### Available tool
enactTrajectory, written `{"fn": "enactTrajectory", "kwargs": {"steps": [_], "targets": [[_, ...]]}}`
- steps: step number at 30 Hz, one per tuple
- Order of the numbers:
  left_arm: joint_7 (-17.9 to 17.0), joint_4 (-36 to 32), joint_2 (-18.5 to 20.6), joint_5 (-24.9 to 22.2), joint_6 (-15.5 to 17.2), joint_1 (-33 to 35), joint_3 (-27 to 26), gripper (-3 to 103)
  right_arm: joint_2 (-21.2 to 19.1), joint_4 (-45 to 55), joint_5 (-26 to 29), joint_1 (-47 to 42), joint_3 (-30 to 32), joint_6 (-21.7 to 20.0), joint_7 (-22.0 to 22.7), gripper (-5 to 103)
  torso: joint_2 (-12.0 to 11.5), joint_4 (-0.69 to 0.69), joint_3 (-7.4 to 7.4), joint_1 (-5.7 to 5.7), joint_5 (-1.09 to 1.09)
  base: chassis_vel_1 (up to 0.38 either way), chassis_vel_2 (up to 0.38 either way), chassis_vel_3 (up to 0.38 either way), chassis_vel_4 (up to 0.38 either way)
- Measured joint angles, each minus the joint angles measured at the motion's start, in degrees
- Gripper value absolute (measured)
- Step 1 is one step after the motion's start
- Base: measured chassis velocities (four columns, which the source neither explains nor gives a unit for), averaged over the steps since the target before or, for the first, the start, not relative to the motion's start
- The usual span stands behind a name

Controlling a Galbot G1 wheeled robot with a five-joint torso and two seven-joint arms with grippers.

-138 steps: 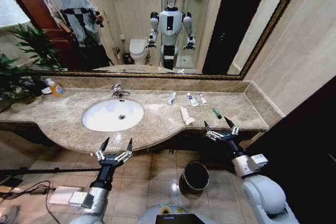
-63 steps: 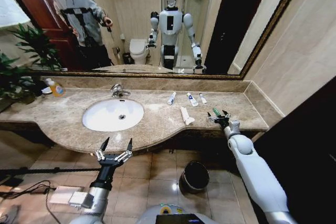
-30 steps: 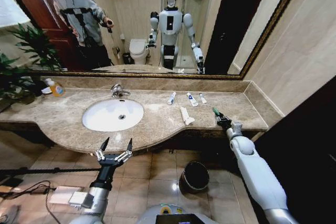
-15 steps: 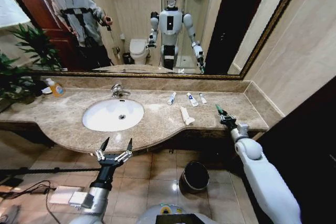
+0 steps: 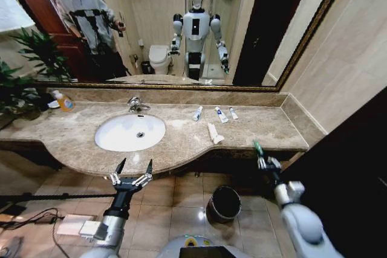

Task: Pick up the trash from the sink and place it in the trash bin.

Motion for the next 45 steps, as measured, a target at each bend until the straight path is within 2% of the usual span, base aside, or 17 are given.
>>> {"fn": "enactTrajectory", "kwargs": {"steps": [2,4,12,19,21,28,30,36,45], "targets": [[-0.01,0.00,0.00,0.00,0.00,0.00,0.00,100,0.17,-0.25,-0.05,-0.70,-0.16,0.68,0.09,21,0.00,-0.01,0.00,0.00,0.01,0.000,0.000,0.000,0.000],[0.00,0.00,0.00,0.00,0.00,0.00,0.00,100,0.66,-2.22,-0.45,-3.32,-0.89,3.47,0.34,21,0.00,0.00,0.00,0.00,-0.01,0.000,0.000,0.000,0.000],[-0.01,0.00,0.00,0.00,0.00,0.00,0.00,100,1.44,-11.14,-3.84,-0.95,-2.42,5.42,0.31,21,0.00,0.01,0.01,0.01,0.00,0.000,0.000,0.000,0.000],[0.00,0.00,0.00,0.00,0.00,0.00,0.00,100,2.36,-24.69,-11.58,5.31,-4.29,7.26,-1.22,21,-0.01,0.01,0.01,0.01,-0.01,0.000,0.000,0.000,0.000],[-0.02,0.00,0.00,0.00,0.00,0.00,0.00,100,3.16,-32.50,-15.08,9.14,-4.95,8.91,-1.58,21,-0.01,0.01,0.01,0.02,0.02,0.000,0.000,0.000,0.000],[-0.01,0.00,0.00,0.00,0.00,0.00,0.00,100,4.40,-42.83,-17.48,13.21,-6.78,9.66,-2.27,21,-0.01,0.01,0.01,0.02,0.00,0.000,0.000,0.000,0.000],[0.00,0.00,0.00,0.00,0.00,0.00,0.00,100,5.46,-48.72,-20.39,15.66,-6.97,10.79,-2.73,21,-0.01,0.01,0.01,0.02,0.01,0.000,0.000,0.000,0.000],[-0.01,0.00,0.00,0.00,0.00,0.00,0.00,100,6.58,-59.69,-23.95,20.65,-7.14,12.46,-3.07,21,-0.01,0.01,0.01,0.02,0.00,0.000,0.000,0.000,0.000],[-0.01,0.00,0.00,0.00,0.00,0.00,0.00,100,7.84,-71.04,-25.83,27.58,-6.86,13.89,-3.25,21,-0.01,0.01,0.02,0.02,-0.01,0.000,0.000,0.000,0.000]]}}
